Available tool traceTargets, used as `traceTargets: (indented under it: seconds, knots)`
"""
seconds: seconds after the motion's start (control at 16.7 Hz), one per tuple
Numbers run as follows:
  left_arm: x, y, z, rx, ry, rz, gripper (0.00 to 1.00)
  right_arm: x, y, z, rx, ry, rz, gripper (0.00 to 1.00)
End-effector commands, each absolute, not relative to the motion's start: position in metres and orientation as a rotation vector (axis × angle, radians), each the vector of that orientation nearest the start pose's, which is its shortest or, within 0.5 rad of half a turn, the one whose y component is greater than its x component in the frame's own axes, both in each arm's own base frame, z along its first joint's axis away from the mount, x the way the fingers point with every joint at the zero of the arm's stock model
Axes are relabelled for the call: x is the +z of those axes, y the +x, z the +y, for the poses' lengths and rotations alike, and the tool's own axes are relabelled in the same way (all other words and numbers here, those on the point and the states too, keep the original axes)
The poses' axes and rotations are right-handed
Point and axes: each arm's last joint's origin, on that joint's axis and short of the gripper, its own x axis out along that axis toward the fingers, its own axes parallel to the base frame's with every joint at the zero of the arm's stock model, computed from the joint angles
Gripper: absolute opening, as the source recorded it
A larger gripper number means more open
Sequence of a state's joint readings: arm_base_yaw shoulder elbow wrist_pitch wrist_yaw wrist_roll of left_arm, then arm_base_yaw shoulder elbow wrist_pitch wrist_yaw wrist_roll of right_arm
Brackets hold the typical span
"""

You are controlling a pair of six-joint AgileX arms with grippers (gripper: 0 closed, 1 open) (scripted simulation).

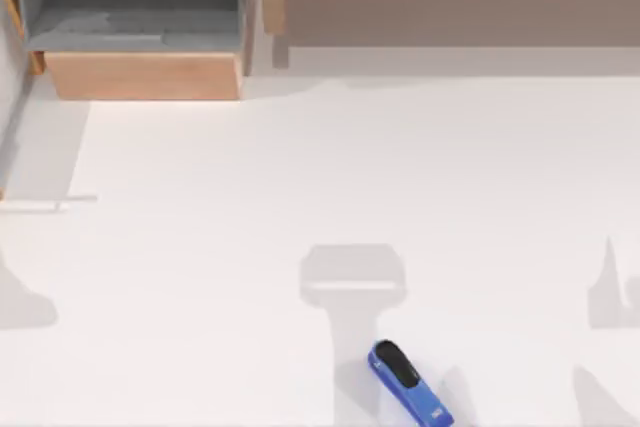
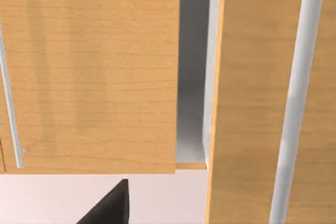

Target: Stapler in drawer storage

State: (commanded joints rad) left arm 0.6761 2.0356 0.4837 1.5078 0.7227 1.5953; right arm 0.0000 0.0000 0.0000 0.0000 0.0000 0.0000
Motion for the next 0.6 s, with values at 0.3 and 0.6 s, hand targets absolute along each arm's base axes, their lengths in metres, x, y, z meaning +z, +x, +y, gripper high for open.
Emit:
traceTargets:
  seconds: [0.3, 0.6]
  knots:
    - [0.088, 0.237, 0.173, -0.037, 1.557, -0.001, 1.0, 0.16, 0.106, -0.001, 0.0, 0.0, 0.0, 1.0]
    - [0.088, 0.226, 0.173, -0.039, 1.556, -0.001, 1.0, 0.16, 0.106, -0.001, 0.0, 0.0, 0.0, 1.0]
